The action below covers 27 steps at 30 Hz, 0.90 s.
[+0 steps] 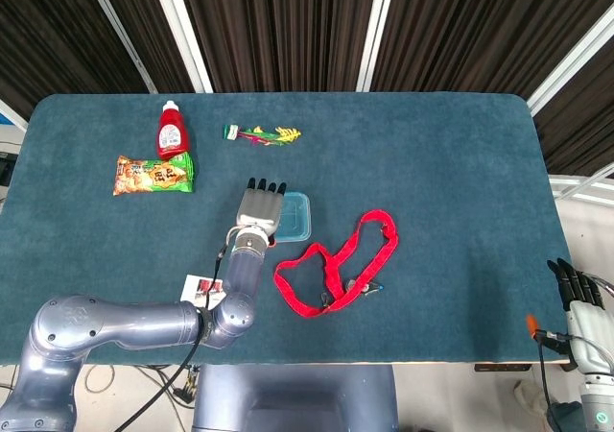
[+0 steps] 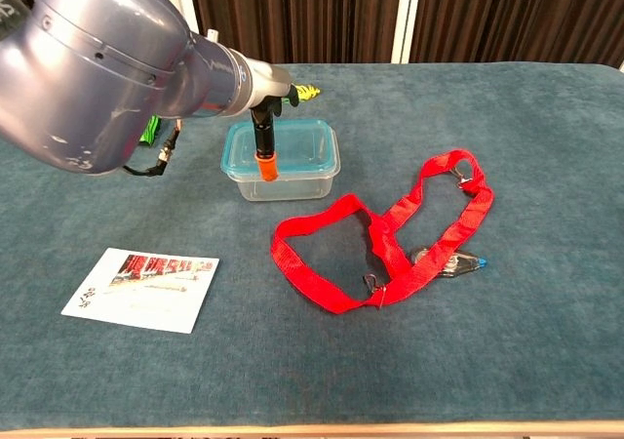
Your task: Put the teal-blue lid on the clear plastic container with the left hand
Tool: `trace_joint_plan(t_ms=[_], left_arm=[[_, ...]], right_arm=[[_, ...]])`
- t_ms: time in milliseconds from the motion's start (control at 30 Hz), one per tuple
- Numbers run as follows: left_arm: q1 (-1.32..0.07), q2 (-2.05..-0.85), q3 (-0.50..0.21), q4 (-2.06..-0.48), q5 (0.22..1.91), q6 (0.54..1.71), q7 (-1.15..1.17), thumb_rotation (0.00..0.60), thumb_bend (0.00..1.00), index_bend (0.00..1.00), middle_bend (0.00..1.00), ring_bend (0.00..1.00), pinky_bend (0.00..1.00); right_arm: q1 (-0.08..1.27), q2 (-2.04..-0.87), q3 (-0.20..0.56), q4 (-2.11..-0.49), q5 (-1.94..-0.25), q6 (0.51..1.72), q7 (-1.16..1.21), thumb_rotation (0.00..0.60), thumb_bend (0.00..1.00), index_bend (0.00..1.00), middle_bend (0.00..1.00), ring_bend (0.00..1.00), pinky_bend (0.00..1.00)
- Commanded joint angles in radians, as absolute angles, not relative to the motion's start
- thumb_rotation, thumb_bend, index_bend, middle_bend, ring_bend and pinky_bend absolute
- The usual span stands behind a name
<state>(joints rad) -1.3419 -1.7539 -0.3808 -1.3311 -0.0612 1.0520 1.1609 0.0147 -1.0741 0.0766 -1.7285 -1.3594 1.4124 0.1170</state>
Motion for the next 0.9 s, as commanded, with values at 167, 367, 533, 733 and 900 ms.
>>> trace_joint_plan(t_ms=[167, 367, 533, 733, 900], left_arm=[[-1.337, -1.737, -0.376, -1.368, -0.048, 1.059, 1.161, 0.600, 0.12, 0.01, 0.09, 0.00, 0.00], [-1.332, -1.720, -0.371, -1.405, -0.037, 1.074, 1.159, 0.600, 0.12, 0.01, 0.09, 0.00, 0.00], [-1.329, -1.699, -0.364, -1.440, -0.006, 1.098, 1.156, 0.600, 0.12, 0.01, 0.10, 0.00, 0.00], [-1.314, -1.642, -0.305, -1.491, 0.144, 1.049, 1.147, 0.600, 0.21, 0.05, 0.15, 0.00, 0.00], [-1.257, -1.565, -0.269, -1.506, 0.352, 0.907, 1.018, 0.600, 0.35, 0.17, 0.22, 0.02, 0.00]], right_arm=[[0.016, -1.076, 0.077, -1.727, -1.357, 1.410, 0.113, 0.600, 0.39, 0.06, 0.04, 0.02, 0.00], [0.015, -1.077, 0.079, -1.728, -1.353, 1.412, 0.108, 0.600, 0.39, 0.06, 0.04, 0.02, 0.00], [0.015, -1.077, 0.079, -1.729, -1.352, 1.412, 0.108, 0.600, 0.39, 0.06, 0.04, 0.02, 0.00], [0.014, -1.077, 0.080, -1.730, -1.348, 1.414, 0.107, 0.600, 0.39, 0.06, 0.04, 0.02, 0.00], [0.013, -1.077, 0.082, -1.731, -1.337, 1.411, 0.105, 0.600, 0.39, 0.06, 0.04, 0.02, 0.00]])
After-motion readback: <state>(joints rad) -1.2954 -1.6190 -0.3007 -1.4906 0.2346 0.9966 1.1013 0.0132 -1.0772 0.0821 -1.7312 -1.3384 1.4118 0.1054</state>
